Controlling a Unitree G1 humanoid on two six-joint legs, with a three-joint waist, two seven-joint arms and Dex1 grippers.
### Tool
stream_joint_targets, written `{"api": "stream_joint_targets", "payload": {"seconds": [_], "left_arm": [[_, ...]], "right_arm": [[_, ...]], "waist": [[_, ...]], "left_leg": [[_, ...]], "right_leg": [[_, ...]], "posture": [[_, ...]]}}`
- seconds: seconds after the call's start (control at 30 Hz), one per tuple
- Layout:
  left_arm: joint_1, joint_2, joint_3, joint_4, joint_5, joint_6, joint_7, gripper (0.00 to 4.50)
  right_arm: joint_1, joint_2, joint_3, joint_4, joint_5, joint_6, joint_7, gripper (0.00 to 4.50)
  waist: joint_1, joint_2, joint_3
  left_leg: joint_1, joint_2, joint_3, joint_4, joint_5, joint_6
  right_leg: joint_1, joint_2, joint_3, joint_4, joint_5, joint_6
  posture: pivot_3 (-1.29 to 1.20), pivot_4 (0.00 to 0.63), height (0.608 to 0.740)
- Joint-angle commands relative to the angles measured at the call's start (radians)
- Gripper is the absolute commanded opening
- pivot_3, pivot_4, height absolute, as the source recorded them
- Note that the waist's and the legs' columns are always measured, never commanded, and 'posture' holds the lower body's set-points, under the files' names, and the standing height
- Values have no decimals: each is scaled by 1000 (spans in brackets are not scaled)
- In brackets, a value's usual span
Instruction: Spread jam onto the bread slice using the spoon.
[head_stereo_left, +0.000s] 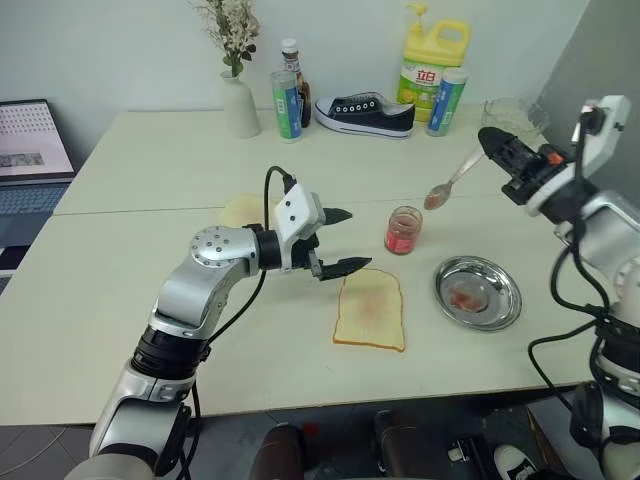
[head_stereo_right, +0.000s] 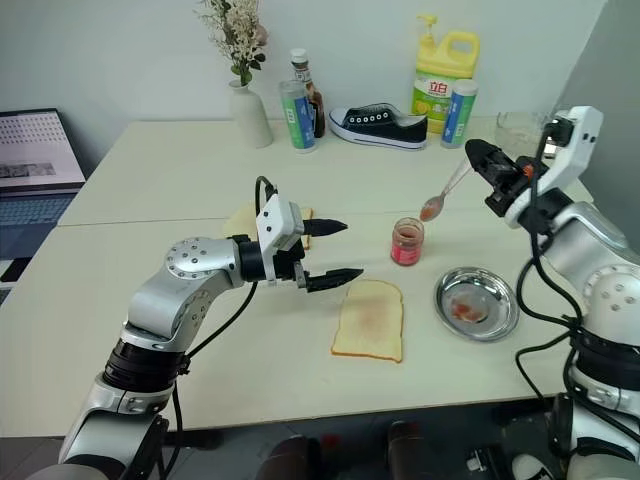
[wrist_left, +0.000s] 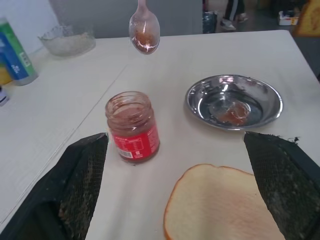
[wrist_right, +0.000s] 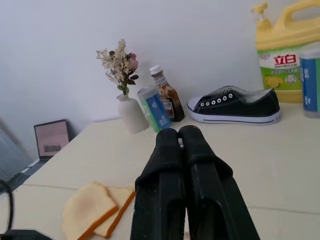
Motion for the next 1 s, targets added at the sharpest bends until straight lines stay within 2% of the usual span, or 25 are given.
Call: {"api": "stream_joint_targets", "payload": {"seconds": [0.03,0.43,1.0], "left_arm": [[1,-7,17,-14,11,-10,32,4500],[37,0,15,-44,36,-4,80,4500],[60,28,30,-97,28,30,104,4500]], "right_arm": [[-52,15,40,33,-107,-81,61,19],[-68,62,129,122,-335,-193,201,19],[31,85,230,99,-570,-290,317,19]], "waist": [[2,0,0],[16,0,0],[19,0,0]], "left_leg": [[-1,0,0,0,0,0],[-13,0,-1,3,0,0],[-13,0,-1,3,0,0]], "right_leg": [[0,0,0,0,0,0],[-13,0,-1,4,3,-4],[-13,0,-1,5,3,-4]], "posture": [[0,150,740],[0,150,740],[0,150,740]]}}
